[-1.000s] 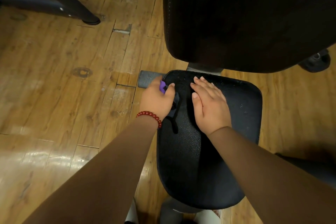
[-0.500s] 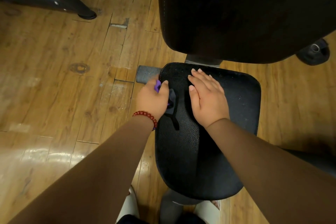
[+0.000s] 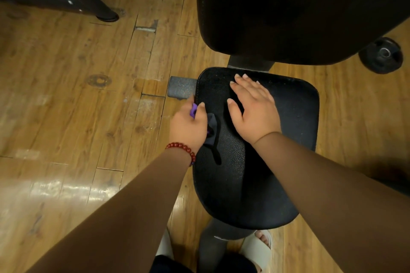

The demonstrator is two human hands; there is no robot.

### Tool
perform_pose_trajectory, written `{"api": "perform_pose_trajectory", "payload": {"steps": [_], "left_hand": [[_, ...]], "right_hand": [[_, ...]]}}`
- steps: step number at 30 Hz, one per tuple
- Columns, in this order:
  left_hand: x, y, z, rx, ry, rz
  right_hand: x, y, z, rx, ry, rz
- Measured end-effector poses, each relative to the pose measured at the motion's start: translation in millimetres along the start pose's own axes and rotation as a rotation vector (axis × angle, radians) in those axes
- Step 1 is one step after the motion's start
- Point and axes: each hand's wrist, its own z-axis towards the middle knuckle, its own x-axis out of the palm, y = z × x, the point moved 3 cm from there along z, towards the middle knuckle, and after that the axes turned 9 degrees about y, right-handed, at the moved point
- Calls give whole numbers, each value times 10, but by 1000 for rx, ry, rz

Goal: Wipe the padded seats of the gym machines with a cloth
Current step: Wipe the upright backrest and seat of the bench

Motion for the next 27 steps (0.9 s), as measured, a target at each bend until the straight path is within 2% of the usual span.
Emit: {"api": "perform_pose_trajectory", "payload": {"steps": [4,11,19,23,27], "left_hand": [[-3,83,-260,40,-16,84],[-64,-347,19,-14,58,37],[-1,174,-384,33,36,130],[-18,444,-865,-4,99,188],[-56,395,-737,-24,103,143]], "right_hand": [[3,42,-57,21,19,-85],[-23,95,-130,60,94,-161],[99,211,-479,71,218,-145],[195,311,-859,60,204,-122],[210,310,-910,83,169,-104]]}}
